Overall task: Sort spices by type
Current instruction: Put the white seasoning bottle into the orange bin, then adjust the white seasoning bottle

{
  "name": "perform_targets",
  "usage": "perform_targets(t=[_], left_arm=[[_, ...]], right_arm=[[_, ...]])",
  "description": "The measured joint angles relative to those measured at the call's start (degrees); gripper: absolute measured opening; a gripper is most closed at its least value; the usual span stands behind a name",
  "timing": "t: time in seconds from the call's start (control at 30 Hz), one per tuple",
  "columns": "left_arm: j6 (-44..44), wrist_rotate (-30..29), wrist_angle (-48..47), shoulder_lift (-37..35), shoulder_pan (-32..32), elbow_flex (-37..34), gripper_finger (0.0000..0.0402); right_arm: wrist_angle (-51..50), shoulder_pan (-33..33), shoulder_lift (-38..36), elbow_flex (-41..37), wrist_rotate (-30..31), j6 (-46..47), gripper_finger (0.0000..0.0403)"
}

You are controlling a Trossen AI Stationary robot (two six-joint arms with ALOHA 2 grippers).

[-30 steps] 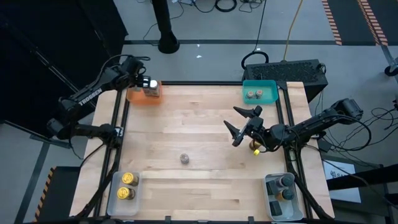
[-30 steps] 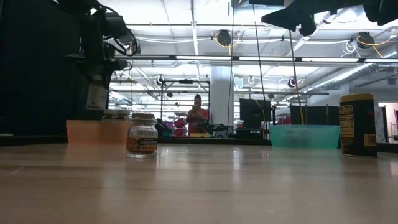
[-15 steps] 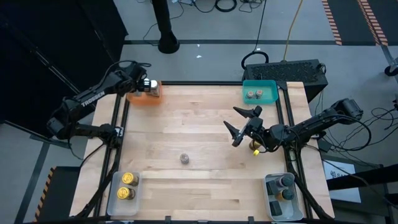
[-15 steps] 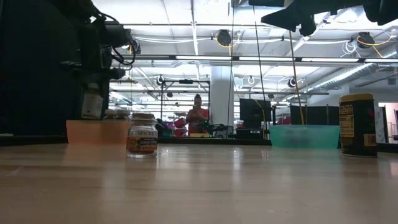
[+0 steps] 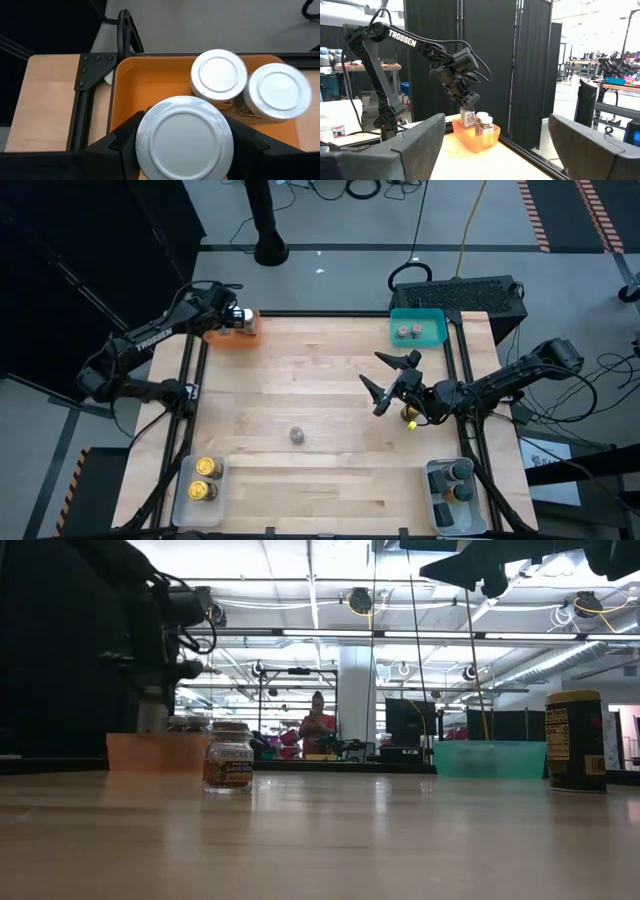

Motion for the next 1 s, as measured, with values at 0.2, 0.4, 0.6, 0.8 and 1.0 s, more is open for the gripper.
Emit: perform_targets(t=[0.2,0.4,0.6,0.8,1.0], left_arm=[[0.0,-1.1,0.0,3.9,0.0,0.0,0.0206],[0.2,-1.6,1.5,5.8,0.6,0.0,0.0243],[0.6,-1.8,2.2,6.0,0.9,0.0,0.0260],[3.8,-1.9,-0.9,5.4,0.5,2.2,0.0263],[6.1,-1.2,-8.7,2.0,-2.9,5.8,0.0264]], right_arm=[[0.0,0.0,0.0,0.0,0.0,0.0,0.0336],[-0.1,0.0,0.0,0.0,0.0,-0.3,0.0336],[-0.1,0.0,0.0,0.0,0.0,-0.5,0.0336],[-0.2,0.0,0.0,0.0,0.0,-0.5,0.0336],[-0.2,0.0,0.0,0.0,0.2,-1.0,0.0336]])
